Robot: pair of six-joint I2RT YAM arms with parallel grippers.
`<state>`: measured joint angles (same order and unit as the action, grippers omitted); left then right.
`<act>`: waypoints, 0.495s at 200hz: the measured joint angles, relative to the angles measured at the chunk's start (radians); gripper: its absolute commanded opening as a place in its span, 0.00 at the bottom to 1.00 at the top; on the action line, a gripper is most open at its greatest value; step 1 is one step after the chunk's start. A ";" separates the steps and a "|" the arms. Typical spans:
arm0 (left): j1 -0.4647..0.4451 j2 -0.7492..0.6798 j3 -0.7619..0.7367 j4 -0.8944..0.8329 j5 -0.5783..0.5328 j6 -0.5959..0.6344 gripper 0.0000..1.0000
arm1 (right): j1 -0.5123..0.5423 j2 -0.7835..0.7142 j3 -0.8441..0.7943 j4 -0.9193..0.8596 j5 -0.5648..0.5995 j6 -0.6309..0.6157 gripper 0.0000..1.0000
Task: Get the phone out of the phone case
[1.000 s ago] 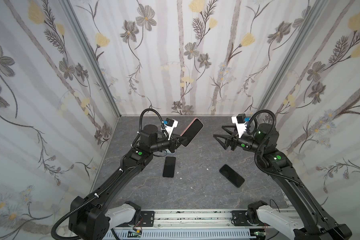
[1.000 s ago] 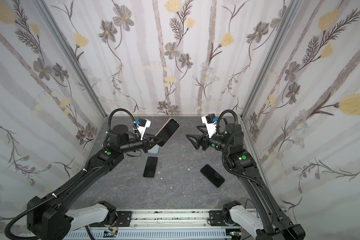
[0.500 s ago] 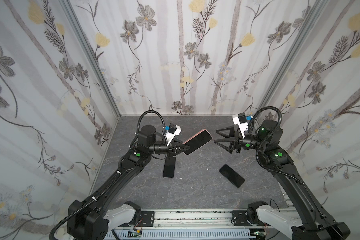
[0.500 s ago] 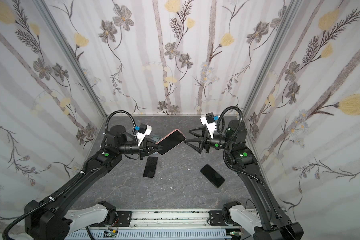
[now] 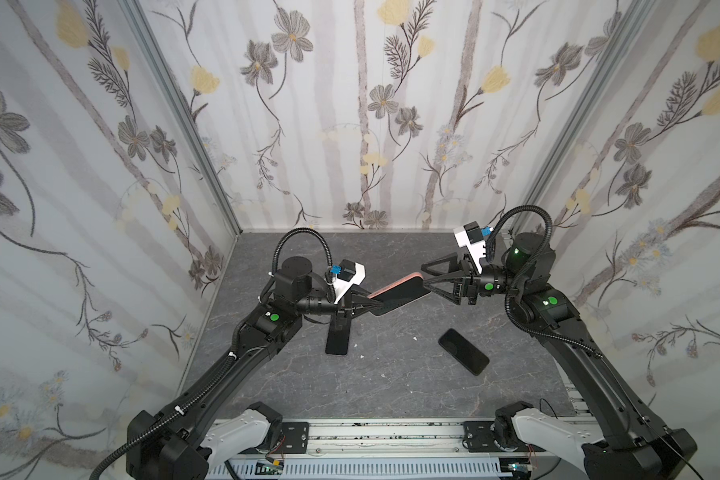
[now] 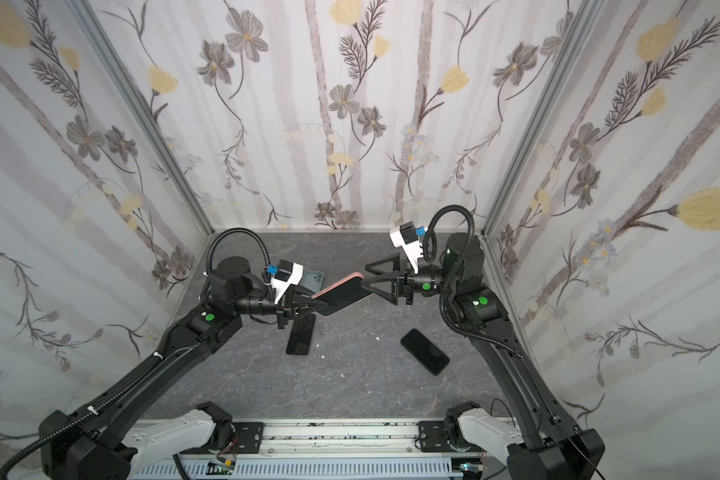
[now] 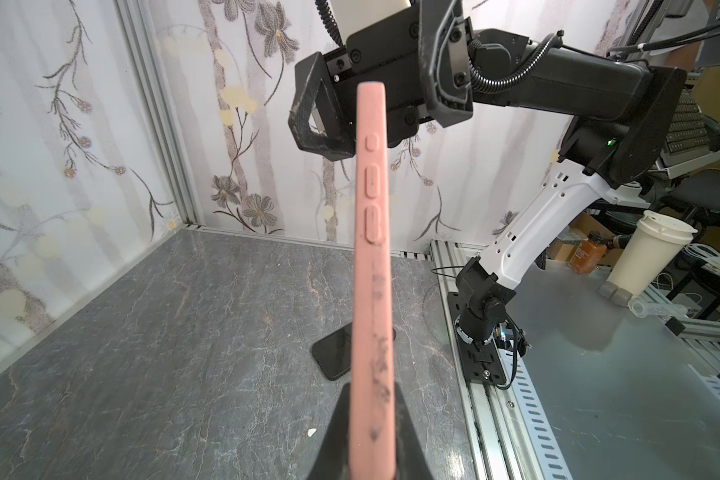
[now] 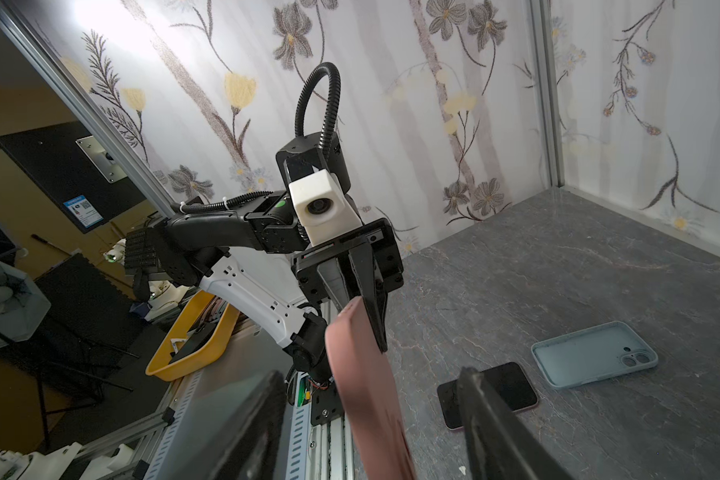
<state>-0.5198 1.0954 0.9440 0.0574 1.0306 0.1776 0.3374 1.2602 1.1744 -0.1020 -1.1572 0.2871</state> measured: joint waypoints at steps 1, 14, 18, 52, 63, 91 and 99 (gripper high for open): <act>0.000 0.000 0.000 0.000 -0.001 0.000 0.00 | 0.000 0.000 0.000 0.000 0.000 0.000 0.61; -0.003 -0.003 0.000 0.000 -0.008 0.007 0.00 | 0.006 0.006 0.008 -0.005 -0.005 0.000 0.57; -0.005 -0.003 0.000 0.000 -0.009 0.010 0.00 | 0.010 0.008 0.010 -0.007 -0.010 0.000 0.55; -0.012 -0.006 -0.002 0.000 -0.014 0.033 0.00 | 0.034 0.023 0.022 -0.029 -0.015 0.012 0.49; -0.014 -0.006 -0.005 0.000 -0.019 0.036 0.00 | 0.043 0.029 0.025 -0.031 -0.015 0.019 0.47; -0.022 -0.009 -0.006 -0.001 -0.027 0.040 0.00 | 0.056 0.037 0.029 -0.036 -0.015 0.034 0.45; -0.024 -0.011 -0.007 -0.001 -0.029 0.040 0.00 | 0.060 0.038 0.029 -0.035 -0.015 0.037 0.44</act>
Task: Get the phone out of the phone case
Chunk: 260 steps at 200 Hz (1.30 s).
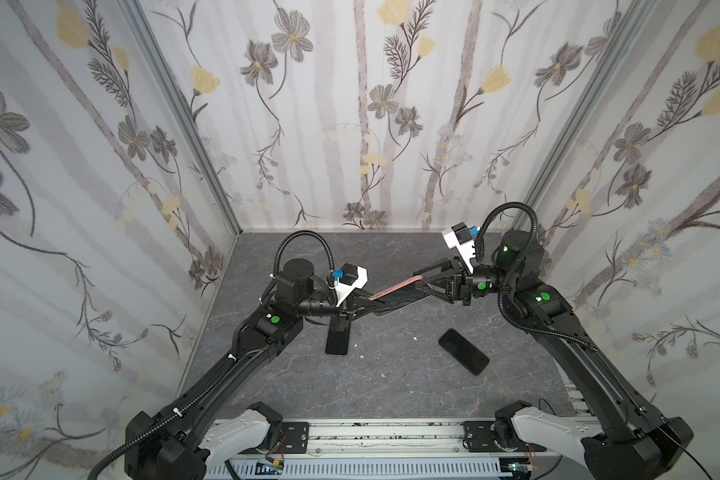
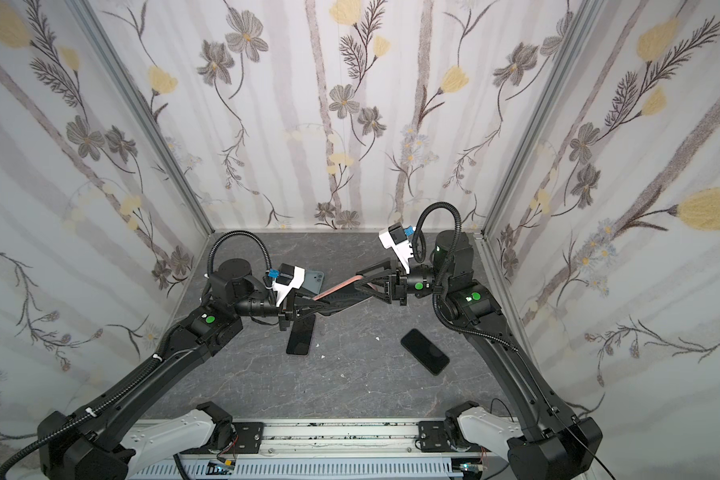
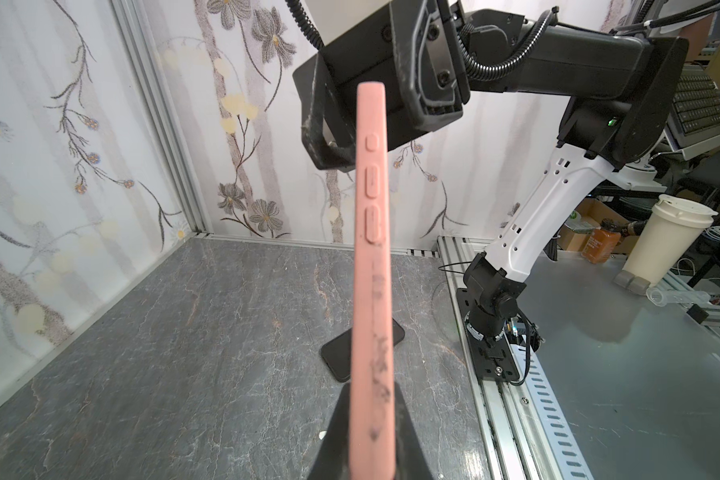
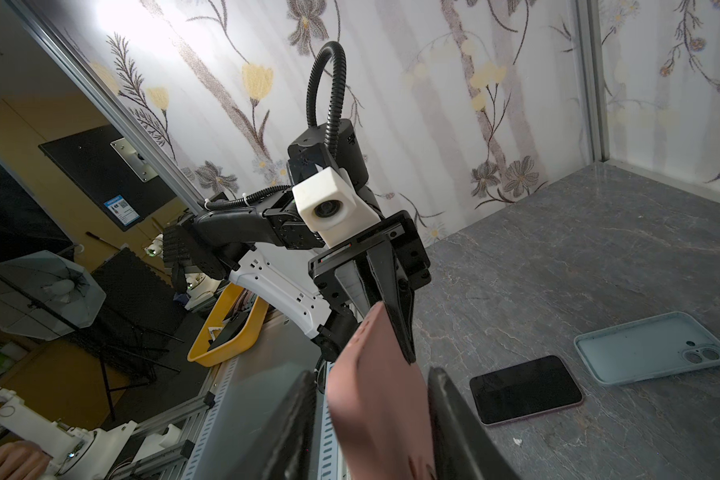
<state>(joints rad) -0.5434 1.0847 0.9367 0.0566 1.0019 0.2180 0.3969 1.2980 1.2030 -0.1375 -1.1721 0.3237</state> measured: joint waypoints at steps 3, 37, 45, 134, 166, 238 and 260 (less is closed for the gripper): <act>-0.001 -0.001 0.000 0.000 -0.001 0.001 0.00 | 0.002 0.001 0.000 0.000 0.000 0.000 0.43; -0.006 -0.009 -0.002 0.000 -0.009 0.007 0.00 | 0.009 0.007 0.000 0.000 0.000 0.008 0.39; -0.008 -0.010 -0.002 0.000 -0.013 0.007 0.00 | 0.010 0.008 0.000 0.000 0.000 0.008 0.37; -0.026 -0.020 -0.006 -0.036 -0.029 0.006 0.00 | 0.019 -0.010 -0.080 0.159 -0.050 0.135 0.27; -0.032 -0.026 -0.006 -0.047 -0.029 0.008 0.00 | 0.024 -0.024 -0.125 0.269 -0.063 0.214 0.26; -0.044 -0.021 0.039 -0.108 -0.108 0.095 0.00 | 0.029 -0.026 -0.186 0.462 -0.055 0.350 0.26; -0.048 -0.010 0.069 -0.141 -0.150 0.145 0.00 | 0.029 -0.020 -0.193 0.492 -0.036 0.377 0.26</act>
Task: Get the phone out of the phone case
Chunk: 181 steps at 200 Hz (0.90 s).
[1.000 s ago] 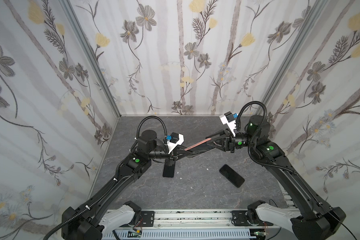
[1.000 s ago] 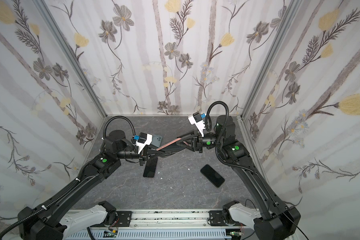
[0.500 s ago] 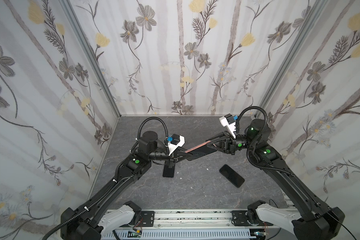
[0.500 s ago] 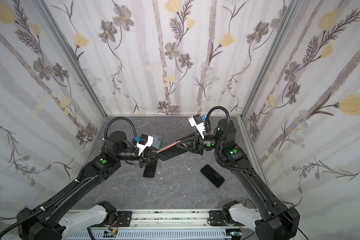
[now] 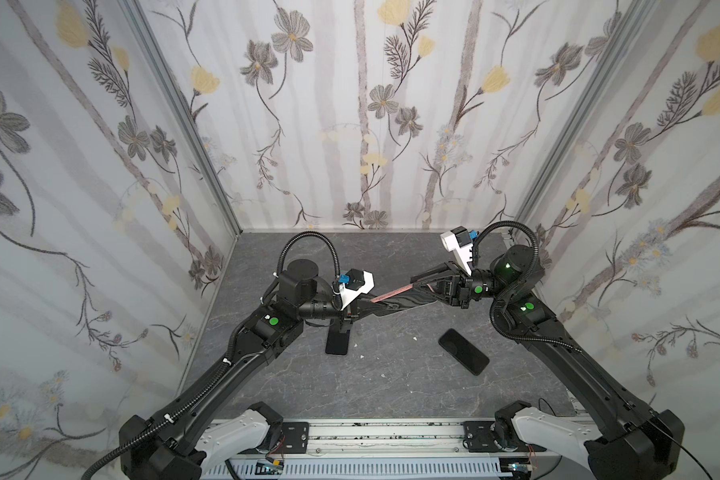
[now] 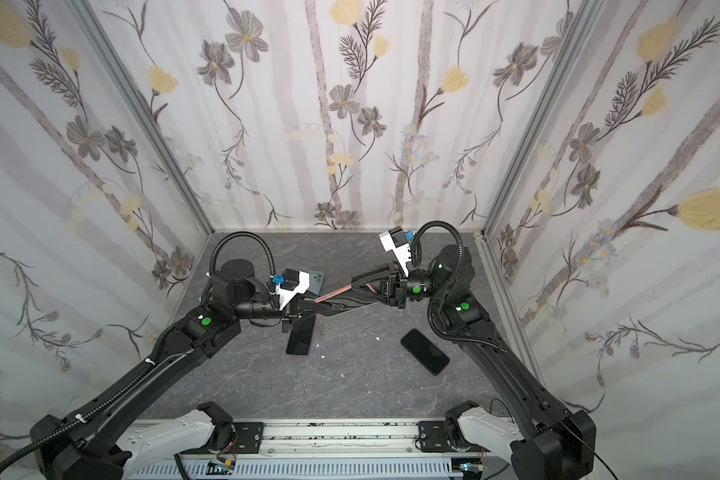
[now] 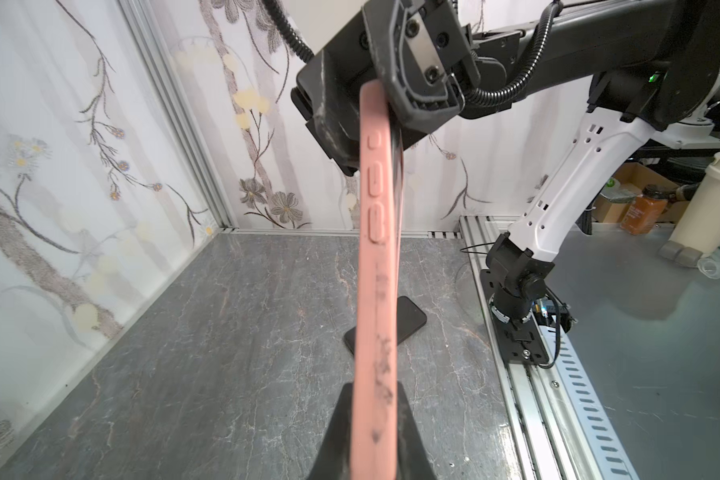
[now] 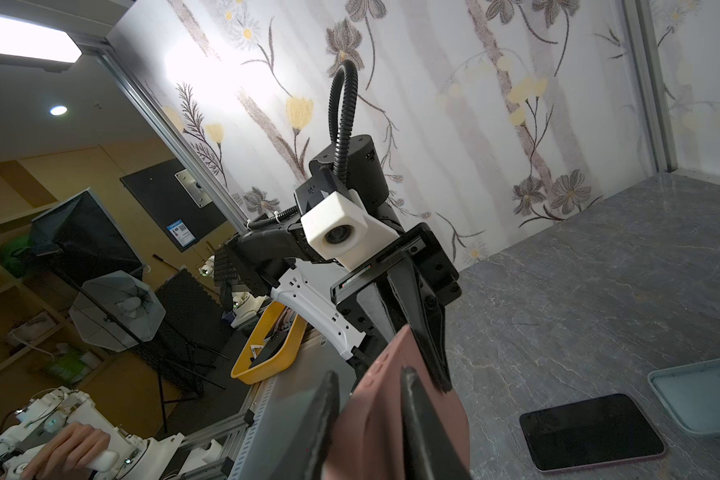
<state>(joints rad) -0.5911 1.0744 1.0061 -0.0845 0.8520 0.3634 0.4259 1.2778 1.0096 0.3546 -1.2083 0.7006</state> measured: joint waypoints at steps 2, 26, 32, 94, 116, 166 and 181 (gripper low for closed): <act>0.000 0.000 0.002 -0.001 -0.002 0.003 0.00 | 0.000 0.000 0.000 0.003 0.001 0.001 0.26; -0.003 0.010 0.033 -0.024 -0.032 0.034 0.00 | 0.000 0.000 -0.009 0.039 0.013 0.021 0.26; -0.003 0.011 0.039 -0.028 -0.037 0.042 0.00 | 0.000 0.001 -0.010 0.046 0.015 0.025 0.26; -0.004 0.011 0.031 -0.012 -0.081 0.063 0.00 | 0.000 0.008 -0.017 0.090 0.067 0.106 0.59; -0.004 0.003 0.010 0.045 -0.095 0.051 0.00 | 0.000 0.008 0.016 0.090 0.082 0.121 0.75; 0.000 -0.028 -0.031 0.185 -0.115 -0.034 0.00 | -0.067 -0.033 0.063 0.066 0.101 0.099 0.86; 0.003 -0.036 -0.037 0.216 -0.106 -0.058 0.00 | -0.100 -0.053 0.093 0.006 0.115 0.034 0.83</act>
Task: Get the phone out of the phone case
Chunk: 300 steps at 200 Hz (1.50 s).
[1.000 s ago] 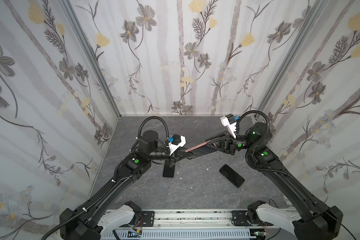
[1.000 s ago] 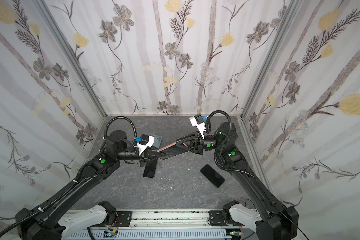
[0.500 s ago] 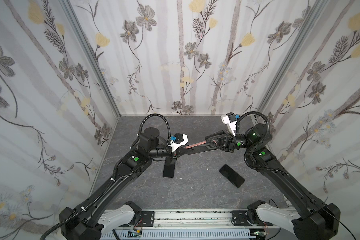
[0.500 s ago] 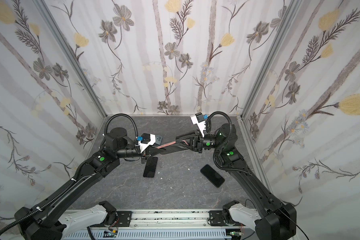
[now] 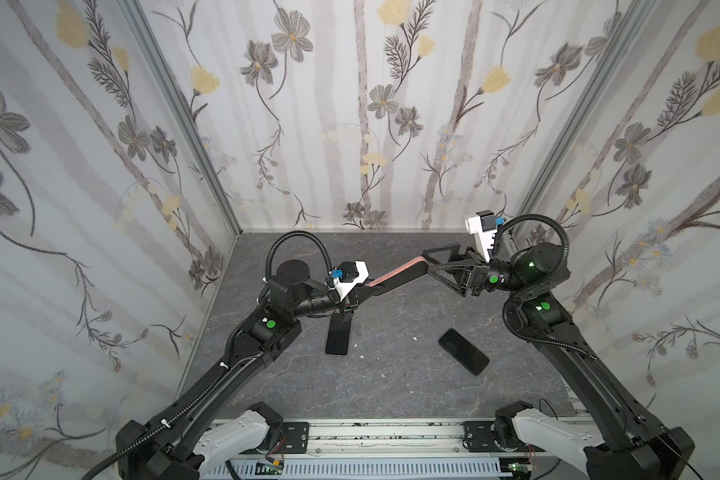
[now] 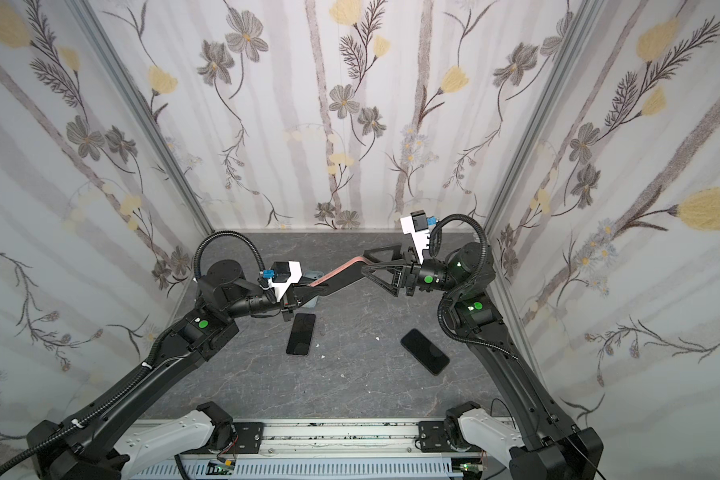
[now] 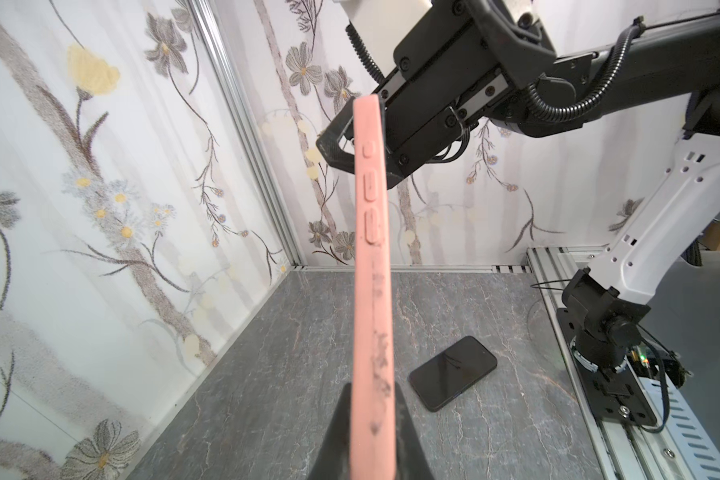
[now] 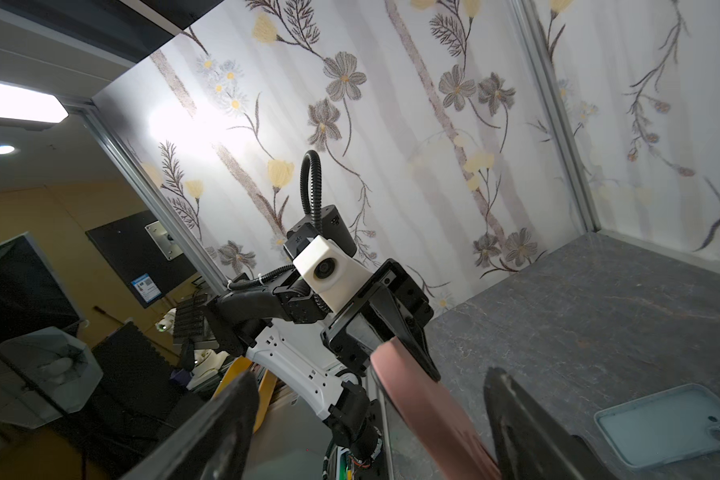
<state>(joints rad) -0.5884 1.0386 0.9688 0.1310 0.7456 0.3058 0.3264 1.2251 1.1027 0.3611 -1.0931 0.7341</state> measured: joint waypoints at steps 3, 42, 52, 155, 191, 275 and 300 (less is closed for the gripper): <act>0.000 -0.002 -0.002 0.006 0.007 -0.002 0.00 | -0.006 -0.002 0.006 -0.009 0.001 -0.014 0.83; 0.000 -0.002 -0.016 0.037 0.088 -0.048 0.00 | -0.014 -0.010 0.054 -0.120 -0.047 -0.159 0.73; 0.000 0.002 -0.015 0.043 0.106 -0.054 0.00 | -0.013 -0.006 0.058 -0.142 -0.062 -0.177 0.71; 0.001 0.029 -0.008 0.059 0.175 -0.074 0.00 | 0.037 0.032 0.079 -0.222 -0.116 -0.189 0.38; 0.002 0.028 -0.008 0.055 0.183 -0.081 0.00 | 0.051 0.044 0.076 -0.189 -0.128 -0.166 0.30; 0.002 0.013 -0.013 0.020 0.174 -0.095 0.00 | 0.067 0.051 0.012 -0.026 -0.147 -0.059 0.23; 0.001 -0.001 -0.014 0.013 0.139 -0.088 0.00 | 0.068 0.051 -0.013 0.027 -0.127 -0.020 0.24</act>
<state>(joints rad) -0.5873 1.0374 0.9543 0.1436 0.8845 0.2180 0.3943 1.2758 1.0901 0.3882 -1.2198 0.7139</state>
